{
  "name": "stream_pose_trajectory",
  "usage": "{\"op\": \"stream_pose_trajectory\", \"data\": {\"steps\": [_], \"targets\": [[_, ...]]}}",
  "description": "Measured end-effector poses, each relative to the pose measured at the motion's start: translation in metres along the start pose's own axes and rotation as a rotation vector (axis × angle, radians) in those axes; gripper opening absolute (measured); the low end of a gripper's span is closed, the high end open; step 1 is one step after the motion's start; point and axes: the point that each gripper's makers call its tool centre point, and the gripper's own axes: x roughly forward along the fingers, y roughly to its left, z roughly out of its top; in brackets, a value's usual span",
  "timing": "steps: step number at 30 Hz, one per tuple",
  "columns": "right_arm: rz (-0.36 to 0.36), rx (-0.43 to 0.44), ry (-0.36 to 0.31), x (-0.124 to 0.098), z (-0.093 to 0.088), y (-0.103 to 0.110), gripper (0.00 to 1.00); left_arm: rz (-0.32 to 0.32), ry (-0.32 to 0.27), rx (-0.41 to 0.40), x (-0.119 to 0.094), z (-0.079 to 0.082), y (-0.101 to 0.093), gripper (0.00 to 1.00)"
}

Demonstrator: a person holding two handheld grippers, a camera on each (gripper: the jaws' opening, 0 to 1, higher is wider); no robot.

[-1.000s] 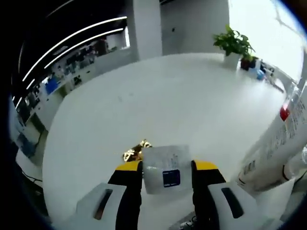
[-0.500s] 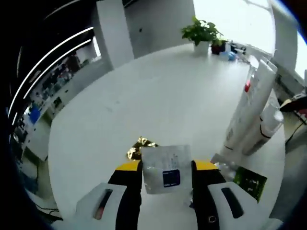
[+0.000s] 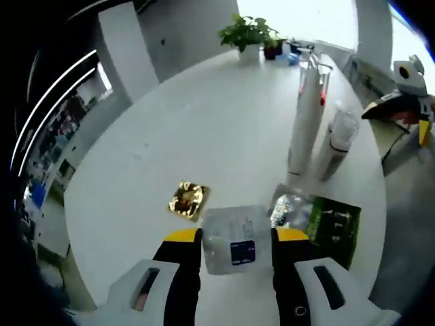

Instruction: Arrange the skincare products in the storage area until every visible bottle or jar stands upright without overlapping.

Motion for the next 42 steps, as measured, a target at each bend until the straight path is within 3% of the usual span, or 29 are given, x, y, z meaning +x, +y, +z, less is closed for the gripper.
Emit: {"op": "stream_pose_trajectory", "data": {"steps": [21, 26, 36, 42], "targets": [[0.016, -0.020, 0.012, 0.002, -0.002, 0.003, 0.87, -0.103, 0.102, 0.008, -0.019, -0.058, -0.033, 0.38], [0.014, -0.023, 0.010, 0.001, -0.001, 0.003, 0.87, -0.128, 0.138, 0.040, -0.022, -0.074, -0.042, 0.38], [0.019, -0.039, 0.021, 0.001, -0.003, 0.005, 0.87, -0.205, 0.177, 0.093, -0.019, -0.098, -0.066, 0.38], [0.010, -0.030, 0.008, 0.000, -0.001, 0.003, 0.87, -0.266, 0.172, 0.120, -0.016, -0.101, -0.085, 0.38]]}}
